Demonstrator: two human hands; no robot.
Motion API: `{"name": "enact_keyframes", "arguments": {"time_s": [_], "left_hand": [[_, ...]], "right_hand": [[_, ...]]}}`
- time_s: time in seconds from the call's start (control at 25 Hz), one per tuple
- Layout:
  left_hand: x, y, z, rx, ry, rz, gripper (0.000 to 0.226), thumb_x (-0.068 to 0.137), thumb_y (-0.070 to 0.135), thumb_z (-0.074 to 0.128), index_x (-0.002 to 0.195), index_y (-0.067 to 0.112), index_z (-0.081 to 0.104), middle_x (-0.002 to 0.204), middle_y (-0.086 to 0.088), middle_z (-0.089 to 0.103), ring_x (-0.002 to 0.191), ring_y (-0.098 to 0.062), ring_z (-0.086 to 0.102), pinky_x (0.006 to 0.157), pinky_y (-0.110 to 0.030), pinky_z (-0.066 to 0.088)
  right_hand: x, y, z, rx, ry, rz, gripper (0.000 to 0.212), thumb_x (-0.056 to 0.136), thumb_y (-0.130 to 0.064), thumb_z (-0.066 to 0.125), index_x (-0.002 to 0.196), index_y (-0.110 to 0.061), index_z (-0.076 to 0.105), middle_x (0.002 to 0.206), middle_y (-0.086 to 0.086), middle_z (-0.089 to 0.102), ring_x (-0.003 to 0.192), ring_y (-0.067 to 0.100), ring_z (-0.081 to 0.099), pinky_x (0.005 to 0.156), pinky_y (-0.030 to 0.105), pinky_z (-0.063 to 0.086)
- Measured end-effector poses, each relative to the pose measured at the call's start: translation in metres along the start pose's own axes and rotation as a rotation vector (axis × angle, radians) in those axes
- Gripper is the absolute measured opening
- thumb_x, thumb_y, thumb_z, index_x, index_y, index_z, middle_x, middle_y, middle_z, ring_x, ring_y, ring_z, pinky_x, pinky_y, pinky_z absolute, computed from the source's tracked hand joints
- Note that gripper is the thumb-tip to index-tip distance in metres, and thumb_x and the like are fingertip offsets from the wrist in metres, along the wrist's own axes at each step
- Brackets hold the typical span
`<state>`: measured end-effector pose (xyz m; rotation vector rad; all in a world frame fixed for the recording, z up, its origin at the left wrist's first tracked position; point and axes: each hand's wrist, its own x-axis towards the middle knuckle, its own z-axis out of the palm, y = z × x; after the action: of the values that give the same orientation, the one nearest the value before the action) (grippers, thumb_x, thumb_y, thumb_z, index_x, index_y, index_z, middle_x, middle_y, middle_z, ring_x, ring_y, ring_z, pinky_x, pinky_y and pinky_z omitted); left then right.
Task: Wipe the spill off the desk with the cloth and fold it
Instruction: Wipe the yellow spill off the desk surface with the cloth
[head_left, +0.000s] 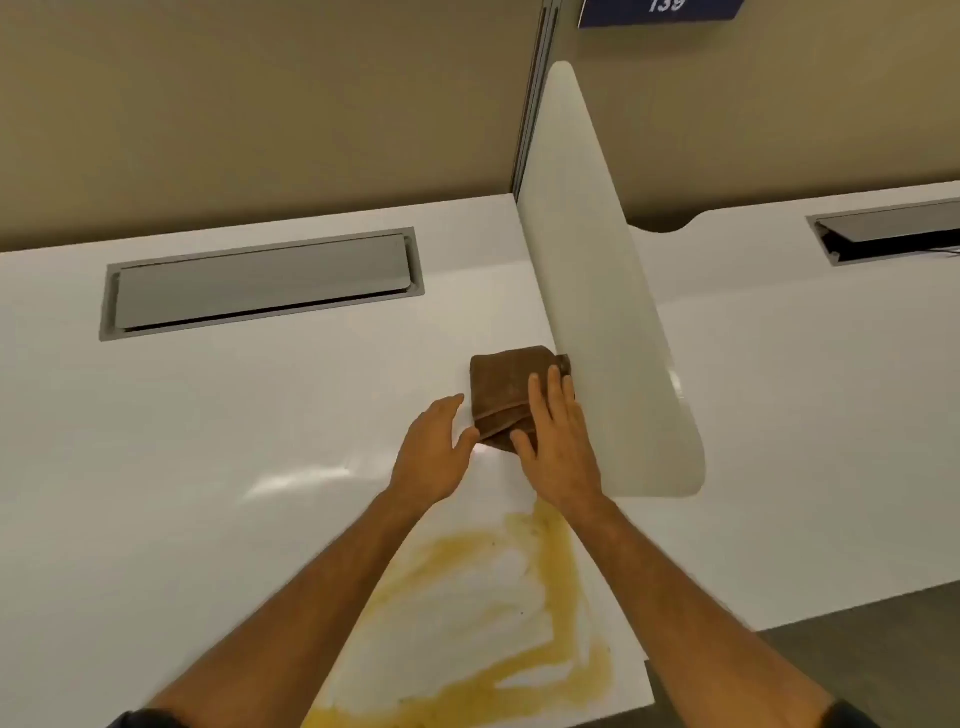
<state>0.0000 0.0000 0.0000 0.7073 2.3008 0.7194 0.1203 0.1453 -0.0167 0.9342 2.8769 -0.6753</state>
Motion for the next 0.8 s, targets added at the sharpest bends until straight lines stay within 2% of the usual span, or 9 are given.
{"name": "enact_keyframes", "arguments": {"time_s": [0.08, 0.16, 0.28, 0.36, 0.48, 0.64, 0.8], "left_hand": [[0.019, 0.007, 0.007, -0.176, -0.04, -0.068, 0.061, 0.107, 0.035, 0.055, 0.161, 0.015, 0.035, 0.166, -0.007, 0.041, 0.151, -0.028, 0.041, 0.122, -0.04, 0.034], [0.034, 0.016, 0.012, -0.269, -0.062, -0.088, 0.055, 0.106, 0.027, 0.058, 0.157, 0.012, 0.041, 0.157, -0.008, 0.052, 0.142, -0.029, 0.052, 0.113, -0.036, 0.045], [0.049, 0.02, 0.018, -0.306, -0.041, -0.122, 0.05, 0.105, 0.019, 0.059, 0.152, 0.011, 0.047, 0.147, -0.009, 0.061, 0.133, -0.028, 0.059, 0.109, -0.034, 0.049], [0.058, 0.019, 0.019, -0.301, -0.048, -0.137, 0.051, 0.105, 0.019, 0.059, 0.154, 0.009, 0.046, 0.148, -0.01, 0.06, 0.134, -0.029, 0.058, 0.113, -0.039, 0.049], [0.067, 0.016, 0.019, -0.338, -0.058, -0.198, 0.054, 0.105, 0.018, 0.058, 0.156, 0.008, 0.043, 0.151, -0.011, 0.057, 0.137, -0.03, 0.056, 0.116, -0.046, 0.047], [0.078, 0.017, 0.015, -0.488, -0.084, -0.273, 0.045, 0.103, 0.016, 0.062, 0.147, 0.009, 0.052, 0.138, -0.008, 0.065, 0.126, -0.028, 0.064, 0.096, -0.027, 0.054], [0.079, 0.023, 0.008, -0.568, -0.116, -0.386, 0.044, 0.101, 0.019, 0.067, 0.14, 0.011, 0.048, 0.136, -0.011, 0.062, 0.117, -0.024, 0.064, 0.088, -0.026, 0.055]], "right_hand": [[0.018, 0.003, 0.007, 0.029, -0.028, -0.013, 0.082, 0.102, -0.037, 0.054, 0.162, -0.018, 0.001, 0.171, 0.013, -0.006, 0.158, 0.034, -0.005, 0.127, 0.052, 0.011], [0.033, 0.004, 0.017, 0.039, -0.125, -0.013, 0.086, 0.101, -0.049, 0.051, 0.162, -0.019, -0.002, 0.17, 0.014, -0.009, 0.157, 0.037, -0.008, 0.126, 0.052, 0.007], [0.04, 0.005, 0.037, -0.016, -0.234, -0.032, 0.099, 0.096, -0.066, 0.046, 0.158, -0.019, -0.016, 0.167, 0.014, -0.023, 0.154, 0.039, -0.022, 0.123, 0.053, -0.006], [0.046, 0.007, 0.046, -0.057, -0.256, -0.023, 0.104, 0.093, -0.07, 0.043, 0.155, -0.02, -0.023, 0.165, 0.015, -0.028, 0.151, 0.04, -0.029, 0.12, 0.052, -0.013], [0.053, 0.009, 0.053, -0.1, -0.257, -0.026, 0.099, 0.097, -0.067, 0.04, 0.152, -0.021, -0.028, 0.16, 0.013, -0.035, 0.145, 0.037, -0.036, 0.12, 0.054, -0.014], [0.056, 0.011, 0.056, -0.117, -0.26, -0.03, 0.089, 0.103, -0.056, 0.037, 0.15, -0.02, -0.031, 0.158, 0.013, -0.037, 0.145, 0.036, -0.036, 0.123, 0.057, -0.01], [0.052, 0.013, 0.05, -0.03, -0.253, -0.06, 0.085, 0.105, -0.048, 0.038, 0.15, -0.022, -0.03, 0.16, 0.01, -0.035, 0.149, 0.034, -0.032, 0.125, 0.059, -0.002]]}}
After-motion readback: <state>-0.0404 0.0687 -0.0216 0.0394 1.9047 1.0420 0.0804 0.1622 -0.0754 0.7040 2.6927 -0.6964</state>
